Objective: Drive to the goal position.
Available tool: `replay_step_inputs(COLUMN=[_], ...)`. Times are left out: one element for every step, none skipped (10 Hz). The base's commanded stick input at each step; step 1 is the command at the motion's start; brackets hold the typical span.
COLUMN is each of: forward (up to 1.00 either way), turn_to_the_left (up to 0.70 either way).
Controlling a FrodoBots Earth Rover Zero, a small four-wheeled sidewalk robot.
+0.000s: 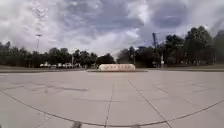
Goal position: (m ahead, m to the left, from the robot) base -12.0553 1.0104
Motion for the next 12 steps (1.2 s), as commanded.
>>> replay_step_inputs(forward=[0.06,0.06,0.06,0.06,0.06,0.06,0.06,0.06,0.06,0.07,0.06,0.06], turn_to_the_left=[0.0,0.0,0.0,0.0,0.0,0.0,0.0,0.0,0.0,0.0,0.0,0.0])
